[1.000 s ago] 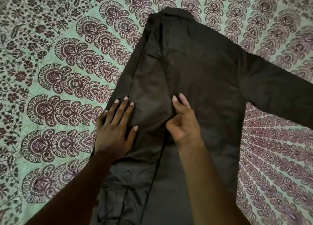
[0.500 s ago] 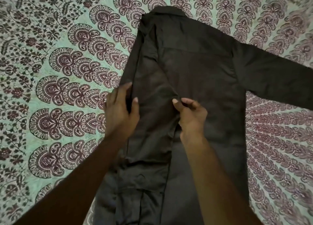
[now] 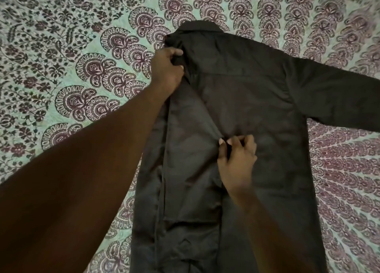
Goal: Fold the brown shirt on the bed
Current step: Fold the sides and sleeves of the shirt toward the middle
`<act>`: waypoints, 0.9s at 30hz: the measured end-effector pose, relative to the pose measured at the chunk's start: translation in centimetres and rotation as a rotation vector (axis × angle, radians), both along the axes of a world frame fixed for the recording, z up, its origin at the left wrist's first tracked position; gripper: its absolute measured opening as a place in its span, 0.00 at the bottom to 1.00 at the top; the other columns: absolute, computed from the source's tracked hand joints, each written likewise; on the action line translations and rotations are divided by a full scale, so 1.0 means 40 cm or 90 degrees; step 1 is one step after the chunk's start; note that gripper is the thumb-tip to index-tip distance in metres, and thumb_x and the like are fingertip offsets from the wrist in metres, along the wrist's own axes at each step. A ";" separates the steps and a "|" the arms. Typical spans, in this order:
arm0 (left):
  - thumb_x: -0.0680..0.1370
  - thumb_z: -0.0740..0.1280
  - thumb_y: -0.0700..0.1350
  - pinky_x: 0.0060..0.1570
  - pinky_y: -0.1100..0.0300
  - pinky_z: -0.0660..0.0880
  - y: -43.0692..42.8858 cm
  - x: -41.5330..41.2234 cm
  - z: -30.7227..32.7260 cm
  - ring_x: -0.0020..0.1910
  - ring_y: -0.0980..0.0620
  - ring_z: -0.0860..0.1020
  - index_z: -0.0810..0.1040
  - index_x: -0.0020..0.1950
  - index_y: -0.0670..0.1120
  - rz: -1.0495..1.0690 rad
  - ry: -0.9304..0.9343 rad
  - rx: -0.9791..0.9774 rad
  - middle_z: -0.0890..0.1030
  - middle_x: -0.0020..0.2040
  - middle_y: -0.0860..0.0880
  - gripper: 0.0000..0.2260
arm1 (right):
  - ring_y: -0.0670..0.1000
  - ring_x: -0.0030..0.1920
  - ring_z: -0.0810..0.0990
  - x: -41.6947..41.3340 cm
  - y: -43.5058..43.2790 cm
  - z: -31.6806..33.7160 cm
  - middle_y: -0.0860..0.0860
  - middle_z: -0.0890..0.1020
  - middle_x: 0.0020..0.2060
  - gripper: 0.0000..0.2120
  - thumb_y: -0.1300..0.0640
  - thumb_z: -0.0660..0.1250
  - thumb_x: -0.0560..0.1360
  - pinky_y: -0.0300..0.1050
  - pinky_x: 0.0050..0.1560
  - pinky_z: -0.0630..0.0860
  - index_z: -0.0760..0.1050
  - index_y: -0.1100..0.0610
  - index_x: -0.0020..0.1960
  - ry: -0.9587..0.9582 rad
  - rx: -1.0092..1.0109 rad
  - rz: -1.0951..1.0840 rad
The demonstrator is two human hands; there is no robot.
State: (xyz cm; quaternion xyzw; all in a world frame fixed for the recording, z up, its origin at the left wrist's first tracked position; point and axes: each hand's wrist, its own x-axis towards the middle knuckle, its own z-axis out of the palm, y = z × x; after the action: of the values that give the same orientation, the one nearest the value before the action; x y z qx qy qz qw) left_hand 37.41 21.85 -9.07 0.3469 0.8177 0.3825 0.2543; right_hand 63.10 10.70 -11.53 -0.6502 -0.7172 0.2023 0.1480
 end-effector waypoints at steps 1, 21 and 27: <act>0.73 0.72 0.34 0.60 0.62 0.75 0.003 -0.001 -0.010 0.56 0.50 0.82 0.84 0.62 0.44 0.010 -0.002 -0.003 0.85 0.59 0.47 0.18 | 0.65 0.52 0.75 -0.001 -0.001 -0.003 0.59 0.74 0.52 0.14 0.49 0.64 0.79 0.60 0.47 0.75 0.77 0.60 0.45 -0.003 0.005 -0.006; 0.76 0.76 0.44 0.43 0.60 0.75 -0.642 0.193 -0.008 0.37 0.56 0.76 0.76 0.67 0.48 -0.162 0.041 -0.045 0.76 0.46 0.53 0.21 | 0.61 0.68 0.71 0.010 -0.128 0.037 0.57 0.73 0.69 0.19 0.46 0.66 0.80 0.61 0.58 0.65 0.77 0.56 0.66 -0.219 0.099 0.405; 0.76 0.68 0.33 0.46 0.51 0.79 -0.639 0.216 0.007 0.40 0.58 0.77 0.74 0.51 0.47 -0.065 -0.060 0.031 0.77 0.43 0.52 0.11 | 0.61 0.62 0.71 0.050 -0.240 0.057 0.58 0.75 0.65 0.18 0.44 0.67 0.79 0.58 0.55 0.65 0.79 0.54 0.61 -0.219 0.117 0.465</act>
State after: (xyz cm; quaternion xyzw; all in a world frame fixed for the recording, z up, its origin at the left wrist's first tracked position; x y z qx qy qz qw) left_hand 46.04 -3.69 -8.81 0.3759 0.7765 0.4049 0.3029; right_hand 65.08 1.12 -9.25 -0.3612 -0.9302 0.0649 0.0019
